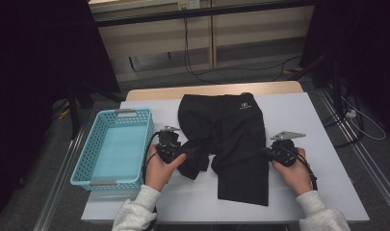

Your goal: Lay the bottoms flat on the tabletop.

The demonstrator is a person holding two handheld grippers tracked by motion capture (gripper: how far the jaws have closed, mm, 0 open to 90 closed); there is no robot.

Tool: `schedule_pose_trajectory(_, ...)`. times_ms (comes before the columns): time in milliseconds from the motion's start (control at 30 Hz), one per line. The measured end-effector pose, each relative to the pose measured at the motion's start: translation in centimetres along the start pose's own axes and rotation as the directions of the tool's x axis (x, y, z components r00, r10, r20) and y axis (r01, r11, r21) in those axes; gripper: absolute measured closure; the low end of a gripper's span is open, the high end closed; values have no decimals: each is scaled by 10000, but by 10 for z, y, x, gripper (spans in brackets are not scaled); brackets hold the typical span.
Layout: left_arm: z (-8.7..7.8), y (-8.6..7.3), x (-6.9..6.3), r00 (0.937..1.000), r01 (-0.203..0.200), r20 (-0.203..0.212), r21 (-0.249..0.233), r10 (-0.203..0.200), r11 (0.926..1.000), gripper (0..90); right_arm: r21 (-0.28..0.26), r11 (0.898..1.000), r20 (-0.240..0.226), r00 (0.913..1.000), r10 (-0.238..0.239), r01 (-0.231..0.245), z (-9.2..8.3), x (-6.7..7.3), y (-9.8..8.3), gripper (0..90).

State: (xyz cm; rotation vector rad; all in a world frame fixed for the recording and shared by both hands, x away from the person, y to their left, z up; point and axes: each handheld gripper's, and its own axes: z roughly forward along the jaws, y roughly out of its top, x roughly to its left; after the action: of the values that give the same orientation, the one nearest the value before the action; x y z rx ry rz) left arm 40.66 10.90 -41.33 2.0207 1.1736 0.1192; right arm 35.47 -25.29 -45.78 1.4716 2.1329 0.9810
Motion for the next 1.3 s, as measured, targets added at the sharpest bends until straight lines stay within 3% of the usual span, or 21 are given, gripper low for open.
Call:
schedule_pose_trajectory(100,-2,1,-3,9997,-130,229,-97,132,9999,166,45,9999,-146,9998,160,-160,-2,-2,-1,897)
schedule_pose_trajectory(300,0,0,-2,9996,-163,219,30,162,9999,175,223,9996,-69,9998,176,-174,-9,-11,-4,898)
schedule_pose_trajectory(433,1,0,-3,9990,-64,433,46,62,10000,188,30,9985,-528,9971,552,-551,-11,-21,-9,896)
schedule_pose_trajectory(633,3,-1,-2,9992,-172,361,228,163,9996,191,81,9987,-512,9974,501,-497,-16,-26,-12,890)
schedule_pose_trajectory(733,4,-1,-3,9992,-203,348,197,196,9996,191,12,9991,-634,9971,417,-417,-18,-26,-14,793)
schedule_pose_trajectory(767,3,-1,-4,9991,-184,393,170,177,9997,191,-15,9992,-590,9974,404,-406,-19,-25,-15,759)
schedule_pose_trajectory(833,2,-1,-4,9989,-138,450,160,131,9998,191,-62,9992,-229,9990,395,-396,-23,-21,-18,593)
schedule_pose_trajectory(900,1,-1,-4,9988,-153,470,145,146,9998,191,26,9997,-166,9996,228,-228,-28,-17,-22,573)
schedule_pose_trajectory(967,-1,0,-4,9989,-150,454,95,145,9998,191,34,9991,-330,9985,429,-428,-34,-15,-26,546)
schedule_pose_trajectory(1167,-6,-1,-5,9992,-128,371,-27,128,9999,194,227,9989,-530,9977,417,-406,-47,3,-40,546)
schedule_pose_trajectory(1300,-7,-1,-4,9995,-33,305,-48,34,10000,194,408,9991,-161,9998,-146,152,-51,20,-44,653)
